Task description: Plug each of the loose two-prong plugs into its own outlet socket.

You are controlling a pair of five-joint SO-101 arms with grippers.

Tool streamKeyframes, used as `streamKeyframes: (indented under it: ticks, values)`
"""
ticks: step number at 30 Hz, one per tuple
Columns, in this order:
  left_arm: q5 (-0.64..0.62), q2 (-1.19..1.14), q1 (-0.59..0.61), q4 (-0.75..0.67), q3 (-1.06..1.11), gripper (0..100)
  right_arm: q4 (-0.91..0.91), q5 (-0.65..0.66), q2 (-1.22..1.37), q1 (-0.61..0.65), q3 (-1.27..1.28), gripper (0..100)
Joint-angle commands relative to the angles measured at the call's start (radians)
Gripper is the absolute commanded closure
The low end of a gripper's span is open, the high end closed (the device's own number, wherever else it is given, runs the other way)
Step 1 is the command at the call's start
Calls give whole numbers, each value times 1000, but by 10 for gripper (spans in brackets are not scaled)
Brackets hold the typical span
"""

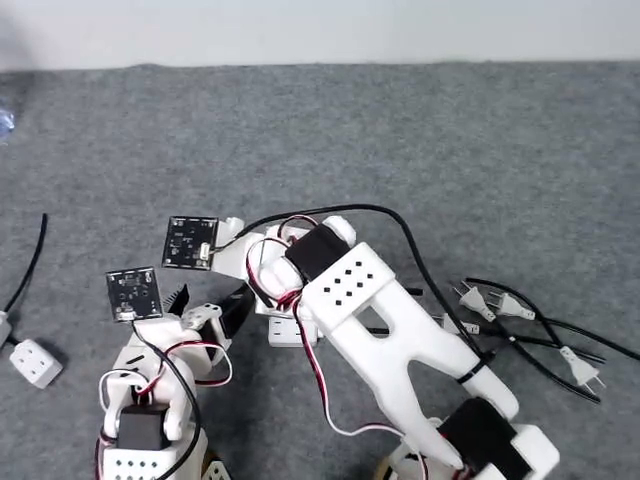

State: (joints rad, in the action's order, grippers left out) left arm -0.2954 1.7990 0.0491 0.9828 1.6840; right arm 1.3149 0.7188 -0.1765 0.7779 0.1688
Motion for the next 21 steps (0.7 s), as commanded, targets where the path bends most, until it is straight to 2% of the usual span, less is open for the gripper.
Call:
streamKeyframes:
  ticks: [1,13,18,21]
  values:
    - [0,6,0,-12,-2,641,-12,-12,-61,25,-98,989]
    - [-3,5,5,-11,-2,641,-10,-6,-48,-5,-86,989]
    - [-3,5,103,-15,-5,641,-12,18,-48,-74,-5,989]
    - [-3,5,115,-15,-5,641,-27,61,-50,-111,84,989]
